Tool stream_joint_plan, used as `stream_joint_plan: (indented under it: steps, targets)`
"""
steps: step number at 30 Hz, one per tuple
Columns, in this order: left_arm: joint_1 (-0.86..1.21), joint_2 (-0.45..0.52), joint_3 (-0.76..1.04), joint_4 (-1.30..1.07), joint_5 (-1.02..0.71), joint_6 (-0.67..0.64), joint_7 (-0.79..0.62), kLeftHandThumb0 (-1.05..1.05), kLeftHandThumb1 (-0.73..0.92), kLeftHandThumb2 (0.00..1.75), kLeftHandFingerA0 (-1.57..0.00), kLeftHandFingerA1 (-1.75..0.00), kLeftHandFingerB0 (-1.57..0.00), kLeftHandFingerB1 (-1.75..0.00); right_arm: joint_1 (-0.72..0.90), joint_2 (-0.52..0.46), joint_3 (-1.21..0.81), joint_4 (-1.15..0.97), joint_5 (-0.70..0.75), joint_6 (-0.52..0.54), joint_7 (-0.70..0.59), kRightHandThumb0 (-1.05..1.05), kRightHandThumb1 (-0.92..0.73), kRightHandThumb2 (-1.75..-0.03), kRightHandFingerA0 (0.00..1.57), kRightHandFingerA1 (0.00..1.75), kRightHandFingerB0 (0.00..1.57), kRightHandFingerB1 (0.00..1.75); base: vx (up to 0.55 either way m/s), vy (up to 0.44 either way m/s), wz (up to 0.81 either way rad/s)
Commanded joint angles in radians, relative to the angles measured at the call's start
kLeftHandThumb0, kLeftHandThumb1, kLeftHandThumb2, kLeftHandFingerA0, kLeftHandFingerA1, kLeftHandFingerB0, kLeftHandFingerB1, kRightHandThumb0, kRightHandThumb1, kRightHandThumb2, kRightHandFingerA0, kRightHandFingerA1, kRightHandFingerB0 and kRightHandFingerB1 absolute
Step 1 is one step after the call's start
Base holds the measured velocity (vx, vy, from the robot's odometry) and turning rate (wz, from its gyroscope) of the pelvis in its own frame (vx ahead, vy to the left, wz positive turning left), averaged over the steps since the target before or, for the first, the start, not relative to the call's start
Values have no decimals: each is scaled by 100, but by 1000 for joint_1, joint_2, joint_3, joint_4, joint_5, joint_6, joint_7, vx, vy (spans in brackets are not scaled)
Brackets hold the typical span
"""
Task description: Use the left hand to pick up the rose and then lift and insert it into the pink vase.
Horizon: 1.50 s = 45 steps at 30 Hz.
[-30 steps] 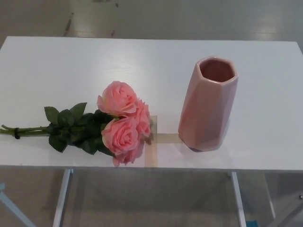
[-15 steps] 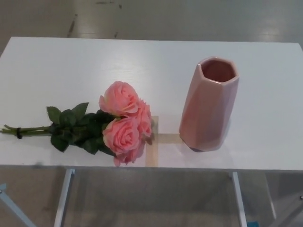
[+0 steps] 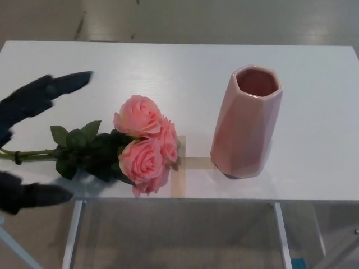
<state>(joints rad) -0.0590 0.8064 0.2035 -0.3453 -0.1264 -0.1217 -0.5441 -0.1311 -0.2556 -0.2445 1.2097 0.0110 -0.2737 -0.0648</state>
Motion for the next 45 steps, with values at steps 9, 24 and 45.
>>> stream_joint_plan:
  steps: [9,24,45]
  targets:
    - [-384,-5,-402,305,407,250,-23,-57,35,76,0,-14,0,-20,-6,-2,-6,-5,18,-3,14,-22,-66,-59,61,51,58,48,0,0,0]
    - [-549,-32,-491,523,472,333,-10,-54,35,74,0,-14,0,-20,-3,-3,-1,-8,12,-4,9,-21,-66,-59,61,51,58,48,0,0,0]
    - [-548,-113,-525,472,551,357,1,-62,34,69,0,-11,0,-18,-7,0,-4,-10,17,0,18,-22,-65,-59,61,50,58,48,0,0,0]
